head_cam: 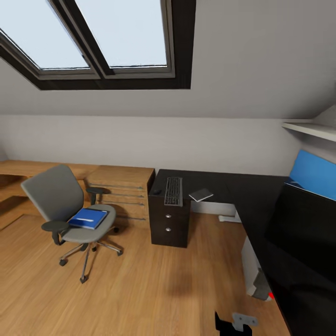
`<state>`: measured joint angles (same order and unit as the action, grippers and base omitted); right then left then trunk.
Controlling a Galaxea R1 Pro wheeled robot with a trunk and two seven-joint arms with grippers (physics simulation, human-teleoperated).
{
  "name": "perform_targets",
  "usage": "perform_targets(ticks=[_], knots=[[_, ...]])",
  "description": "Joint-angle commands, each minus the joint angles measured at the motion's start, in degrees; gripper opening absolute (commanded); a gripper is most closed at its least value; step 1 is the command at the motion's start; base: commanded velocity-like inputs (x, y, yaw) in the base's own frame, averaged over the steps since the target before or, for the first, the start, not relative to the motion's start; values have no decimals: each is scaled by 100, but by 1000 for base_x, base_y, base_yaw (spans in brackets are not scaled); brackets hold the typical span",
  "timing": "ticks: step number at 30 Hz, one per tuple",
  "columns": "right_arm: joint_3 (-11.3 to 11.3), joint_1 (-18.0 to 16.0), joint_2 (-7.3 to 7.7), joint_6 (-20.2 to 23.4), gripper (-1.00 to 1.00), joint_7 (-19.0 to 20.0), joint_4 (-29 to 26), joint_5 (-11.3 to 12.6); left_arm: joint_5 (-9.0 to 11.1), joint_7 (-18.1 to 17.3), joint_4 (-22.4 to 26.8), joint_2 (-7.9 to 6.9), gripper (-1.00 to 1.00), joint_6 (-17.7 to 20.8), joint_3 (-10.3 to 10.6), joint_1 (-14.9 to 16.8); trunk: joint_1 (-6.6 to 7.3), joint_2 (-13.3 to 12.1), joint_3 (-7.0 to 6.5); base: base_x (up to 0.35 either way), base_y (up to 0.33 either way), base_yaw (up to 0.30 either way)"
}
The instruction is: In the bedroom, organize the workspace by keeping the computer under the desk, ensuring the monitor is on the desk, placing the keyboard on the desk next to the monitor, placing the mouse on the desk next to the keyboard, moving the folder from the swivel chair onto the desk next to the mouse, stacking the notebook on top of the folder with the pen on top of the notebook, and positioning the swivel chair next to the desk.
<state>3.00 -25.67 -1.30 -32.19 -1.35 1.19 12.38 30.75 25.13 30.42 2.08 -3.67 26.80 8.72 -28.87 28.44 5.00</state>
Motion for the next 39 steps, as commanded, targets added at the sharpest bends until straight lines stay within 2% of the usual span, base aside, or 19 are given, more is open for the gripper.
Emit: perform_targets(ticks=[1,14,39], knots=[[34,-8,-2,-24,100,-14,13,28,62,39,-1,-5,100,-37,45,7,23,-31,-7,-341,-1,0],[34,-8,-2,-21,100,-14,13,28,78,36,-1,2,100,-37,44,7,309,-552,-240,-341,0,0],[34,-8,-2,-24,100,-14,13,28,72,41,-1,3,100,-37,59,7,309,-552,-240,-341,0,0]])
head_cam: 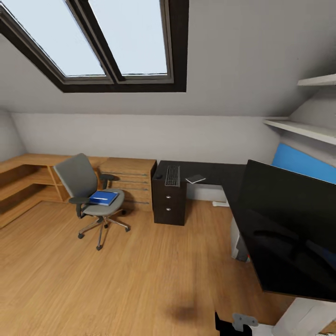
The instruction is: In the bedroom, organize the workspace by keeping the computer under the desk, ensuring the monitor is on the desk, placing the keyboard on the desk next to the monitor, placing the mouse on the desk next to the keyboard, moving the folder from the swivel chair onto the desk next to the mouse, stacking the notebook on top of the folder with the pen on top of the notebook, and positioning the swivel chair next to the desk.
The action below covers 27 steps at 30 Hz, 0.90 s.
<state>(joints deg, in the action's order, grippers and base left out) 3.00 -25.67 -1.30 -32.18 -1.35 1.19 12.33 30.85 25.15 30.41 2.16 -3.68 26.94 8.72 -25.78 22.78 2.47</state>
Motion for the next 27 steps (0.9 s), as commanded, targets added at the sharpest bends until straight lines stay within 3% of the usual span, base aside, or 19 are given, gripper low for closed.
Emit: perform_targets(ticks=[1,17,27], knots=[[34,-8,-2,-25,100,-14,13,33,61,40,0,-5,100,-36,46,7,0,13,13,-341,0,0],[36,-8,-15,-22,100,-14,17,61,61,60,0,-4,100,-36,48,7,0,13,13,-341,-63,-8],[34,-8,-101,-25,100,-14,17,59,56,66,0,-1,100,-36,51,7,0,13,13,-292,-157,-210]])
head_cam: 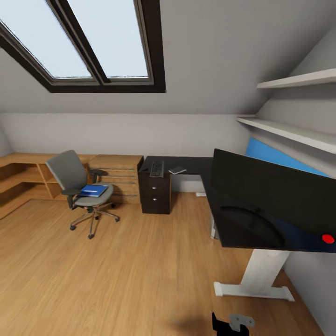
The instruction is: In the bedroom, organize the workspace by keeping the computer under the desk, ensuring the monitor is on the desk, placing the keyboard on the desk next to the monitor, placing the mouse on the desk next to the keyboard, moving the folder from the swivel chair onto the desk next to the mouse, stacking the notebook on top of the folder with the pen on top of the notebook, and positioning the swivel chair next to the desk.
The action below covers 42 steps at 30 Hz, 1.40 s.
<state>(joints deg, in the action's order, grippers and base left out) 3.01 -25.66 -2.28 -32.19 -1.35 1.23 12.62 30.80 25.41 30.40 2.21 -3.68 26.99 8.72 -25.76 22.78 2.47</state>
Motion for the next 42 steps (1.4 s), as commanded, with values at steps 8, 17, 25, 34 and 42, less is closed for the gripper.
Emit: perform_targets(ticks=[8,17,25,34,42], knots=[[33,-9,-14,-16,100,-15,10,30,55,9,-11,-9,100,-79,51,7,-2,14,13,-67,-46,-92],[24,-9,-5,-20,100,-15,9,30,58,-1,-33,-10,100,-106,59,7,-2,14,13,-174,-107,-4],[24,-9,-1,-21,100,-14,9,25,63,-1,-34,-10,100,-101,61,7,-2,14,16,-321,-41,-91],[24,-9,-7,-15,100,-14,9,22,61,-1,-56,-6,100,-105,60,7,-2,14,33,-180,-244,-157],[24,-9,-2,-15,100,-14,9,9,48,-1,-186,-5,100,-112,59,7,-2,14,34,-9,-181,-9]])
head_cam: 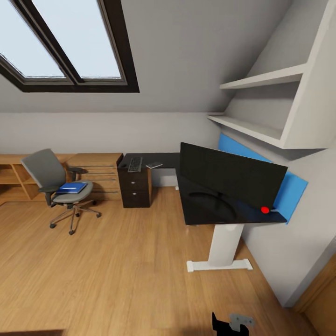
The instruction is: In the bedroom, organize the workspace by keeping the computer under the desk, ensuring the monitor is on the desk, placing the keyboard on the desk next to the monitor, placing the mouse on the desk next to the keyboard, moving the folder from the swivel chair onto the desk next to the mouse, stacking the notebook on top of the folder with the pen on top of the notebook, and positioning the swivel chair next to the desk.
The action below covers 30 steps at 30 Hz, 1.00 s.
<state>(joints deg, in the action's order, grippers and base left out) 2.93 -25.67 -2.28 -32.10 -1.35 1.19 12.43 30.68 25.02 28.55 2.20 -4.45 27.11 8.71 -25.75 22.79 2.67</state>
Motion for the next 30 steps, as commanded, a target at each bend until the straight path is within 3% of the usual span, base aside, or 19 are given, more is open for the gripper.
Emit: perform_targets(ticks=[1,30], knots=[[32,-8,-2,-24,100,-14,13,26,58,38,-3,-3,100,-37,47,8,-4,13,13,-1,-35,-1],[35,1,104,-33,100,-8,4,21,54,38,-7,-8,100,-39,38,8,-4,13,13,0,-1,0]])
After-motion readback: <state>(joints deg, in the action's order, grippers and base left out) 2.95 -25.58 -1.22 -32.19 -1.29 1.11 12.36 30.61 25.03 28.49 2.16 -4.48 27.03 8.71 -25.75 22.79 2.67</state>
